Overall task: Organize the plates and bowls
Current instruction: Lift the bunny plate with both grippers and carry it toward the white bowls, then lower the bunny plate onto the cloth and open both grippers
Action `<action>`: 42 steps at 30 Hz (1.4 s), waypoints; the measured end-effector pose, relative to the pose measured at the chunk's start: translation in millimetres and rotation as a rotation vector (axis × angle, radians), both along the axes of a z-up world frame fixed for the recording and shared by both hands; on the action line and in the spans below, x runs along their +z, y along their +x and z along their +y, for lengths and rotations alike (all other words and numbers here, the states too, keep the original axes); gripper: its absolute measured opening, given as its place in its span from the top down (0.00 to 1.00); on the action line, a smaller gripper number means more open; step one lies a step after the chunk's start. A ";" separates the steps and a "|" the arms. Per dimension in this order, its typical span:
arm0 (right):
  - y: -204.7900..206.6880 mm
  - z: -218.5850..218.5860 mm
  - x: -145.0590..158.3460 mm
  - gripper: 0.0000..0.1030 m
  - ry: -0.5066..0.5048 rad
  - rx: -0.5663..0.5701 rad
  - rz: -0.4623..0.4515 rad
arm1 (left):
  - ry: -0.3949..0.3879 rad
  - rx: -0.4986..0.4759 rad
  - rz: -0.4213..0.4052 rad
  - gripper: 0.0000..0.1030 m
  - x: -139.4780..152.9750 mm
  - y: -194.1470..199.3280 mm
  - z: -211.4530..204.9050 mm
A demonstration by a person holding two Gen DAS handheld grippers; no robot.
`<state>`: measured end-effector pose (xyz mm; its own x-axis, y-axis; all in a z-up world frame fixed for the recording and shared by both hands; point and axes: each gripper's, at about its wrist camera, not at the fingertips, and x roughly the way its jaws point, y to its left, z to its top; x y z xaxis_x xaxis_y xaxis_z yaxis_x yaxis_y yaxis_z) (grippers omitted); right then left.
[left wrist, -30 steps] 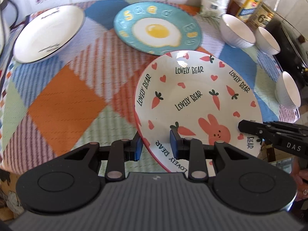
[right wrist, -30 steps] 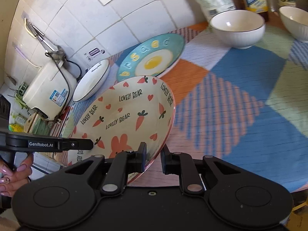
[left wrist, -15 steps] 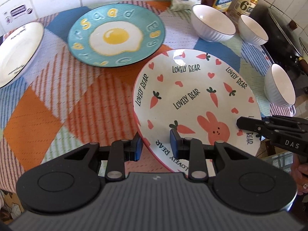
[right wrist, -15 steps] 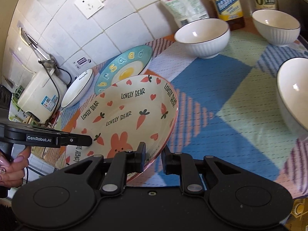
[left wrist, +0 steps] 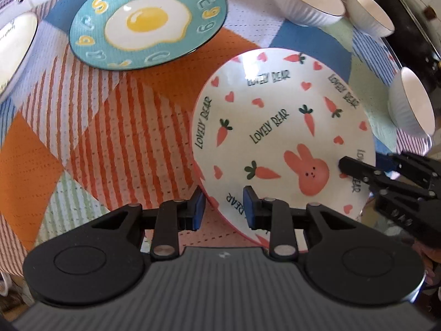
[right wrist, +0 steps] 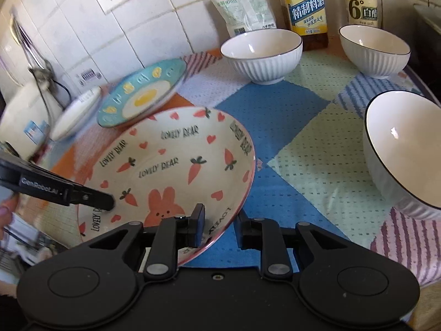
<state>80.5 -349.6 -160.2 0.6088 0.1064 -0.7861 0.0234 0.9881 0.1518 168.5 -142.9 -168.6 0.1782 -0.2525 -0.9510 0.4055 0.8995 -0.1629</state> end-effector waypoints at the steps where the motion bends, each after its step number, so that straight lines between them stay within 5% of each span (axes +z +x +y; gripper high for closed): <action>1: -0.6 7.7 0.7 0.66 -0.050 0.005 -0.001 | -0.002 -0.010 0.001 0.71 2.6 0.7 0.1; 7: -4.6 32.0 12.7 0.57 -0.226 -0.043 0.000 | -0.048 -0.035 -0.034 0.70 25.3 10.9 15.6; 12: -14.7 42.8 43.3 0.46 -0.186 -0.117 -0.083 | -0.054 -0.061 -0.078 0.68 58.0 22.8 26.3; 16: -18.5 58.9 66.6 0.33 -0.145 -0.140 -0.164 | -0.006 -0.080 -0.193 0.66 80.5 24.6 34.9; 21: -15.0 80.7 81.8 0.30 -0.127 -0.172 -0.221 | -0.009 -0.058 -0.214 0.61 93.9 33.8 55.6; 33: 34.0 132.7 72.9 0.23 -0.157 -0.076 -0.269 | 0.010 -0.092 -0.220 0.46 102.2 75.5 98.8; 35: 44.2 139.9 72.5 0.14 -0.152 -0.069 -0.284 | 0.013 -0.086 -0.210 0.41 99.1 89.1 104.4; 42: 85.9 157.5 64.1 0.13 -0.220 -0.074 -0.266 | 0.057 -0.045 -0.170 0.33 72.9 142.2 111.8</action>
<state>166.4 -192.1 -96.2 0.7951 -0.0995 -0.5983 0.0841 0.9950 -0.0537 310.7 -31.1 -95.7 0.3272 -0.2103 -0.9212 0.4626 0.8858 -0.0379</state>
